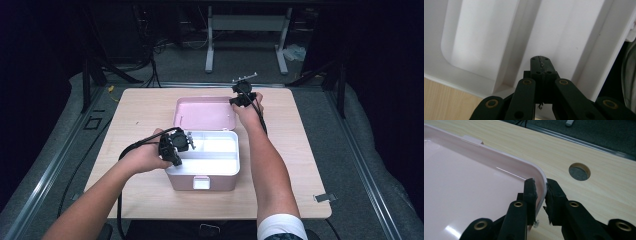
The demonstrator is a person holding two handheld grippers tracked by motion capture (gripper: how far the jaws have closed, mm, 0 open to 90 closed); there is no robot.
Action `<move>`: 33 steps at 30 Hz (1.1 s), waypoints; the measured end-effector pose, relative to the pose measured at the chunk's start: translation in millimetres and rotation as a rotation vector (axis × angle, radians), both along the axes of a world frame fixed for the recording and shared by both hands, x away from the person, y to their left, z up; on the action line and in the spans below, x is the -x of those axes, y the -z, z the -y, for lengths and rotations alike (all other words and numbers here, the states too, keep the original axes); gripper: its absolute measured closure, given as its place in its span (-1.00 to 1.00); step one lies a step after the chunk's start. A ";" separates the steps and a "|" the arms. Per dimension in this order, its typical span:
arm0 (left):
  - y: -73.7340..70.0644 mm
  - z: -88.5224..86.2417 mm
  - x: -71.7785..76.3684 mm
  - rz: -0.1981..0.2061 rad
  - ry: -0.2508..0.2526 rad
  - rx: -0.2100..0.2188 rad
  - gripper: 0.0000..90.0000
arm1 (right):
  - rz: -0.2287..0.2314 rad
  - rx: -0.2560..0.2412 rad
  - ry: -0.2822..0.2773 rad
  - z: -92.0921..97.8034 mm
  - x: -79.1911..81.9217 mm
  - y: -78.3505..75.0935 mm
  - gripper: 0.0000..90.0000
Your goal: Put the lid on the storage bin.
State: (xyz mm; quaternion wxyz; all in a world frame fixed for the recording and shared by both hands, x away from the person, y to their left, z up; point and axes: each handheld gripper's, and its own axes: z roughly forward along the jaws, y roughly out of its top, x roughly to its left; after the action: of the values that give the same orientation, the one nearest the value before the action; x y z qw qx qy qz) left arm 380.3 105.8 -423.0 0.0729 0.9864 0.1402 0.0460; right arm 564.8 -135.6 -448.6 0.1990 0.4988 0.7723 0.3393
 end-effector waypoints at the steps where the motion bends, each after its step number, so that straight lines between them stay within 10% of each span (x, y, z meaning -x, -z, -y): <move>1: 0.0 0.1 0.1 0.000 -0.001 -0.001 1.00 | 0.007 0.000 -0.005 0.7 0.3 -2.4 0.76; 33: 0.0 1.2 1.0 0.008 -0.004 -0.011 1.00 | 0.160 0.028 -0.043 3.0 28.4 -53.1 0.83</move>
State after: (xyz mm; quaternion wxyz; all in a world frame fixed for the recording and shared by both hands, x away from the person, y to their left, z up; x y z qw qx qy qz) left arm 379.3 104.5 -423.0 0.0680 0.9862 0.1418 0.0510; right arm 536.5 -138.6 -395.5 0.2597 0.4505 0.7693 0.3713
